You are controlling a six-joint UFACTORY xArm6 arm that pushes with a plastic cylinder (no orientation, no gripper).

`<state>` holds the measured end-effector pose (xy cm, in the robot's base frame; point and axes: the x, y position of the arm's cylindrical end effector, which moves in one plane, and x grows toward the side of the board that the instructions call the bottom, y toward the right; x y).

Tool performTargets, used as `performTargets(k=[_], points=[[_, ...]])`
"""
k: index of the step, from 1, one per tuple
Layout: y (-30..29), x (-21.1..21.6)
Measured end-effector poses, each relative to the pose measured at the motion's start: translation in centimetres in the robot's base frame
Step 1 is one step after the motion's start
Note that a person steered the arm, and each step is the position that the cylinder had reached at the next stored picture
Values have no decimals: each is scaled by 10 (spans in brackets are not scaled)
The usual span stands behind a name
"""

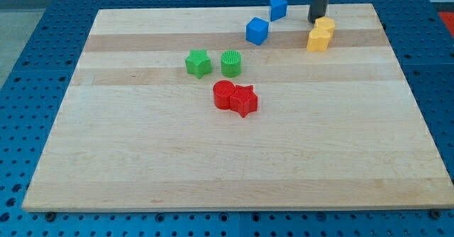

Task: Push the triangle into the cube

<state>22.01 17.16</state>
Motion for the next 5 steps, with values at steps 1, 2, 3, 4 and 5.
performTargets(k=[1, 2, 3, 4, 5], points=[[-5, -29], [-39, -29], [-89, -28], [-117, -27], [-117, -27]])
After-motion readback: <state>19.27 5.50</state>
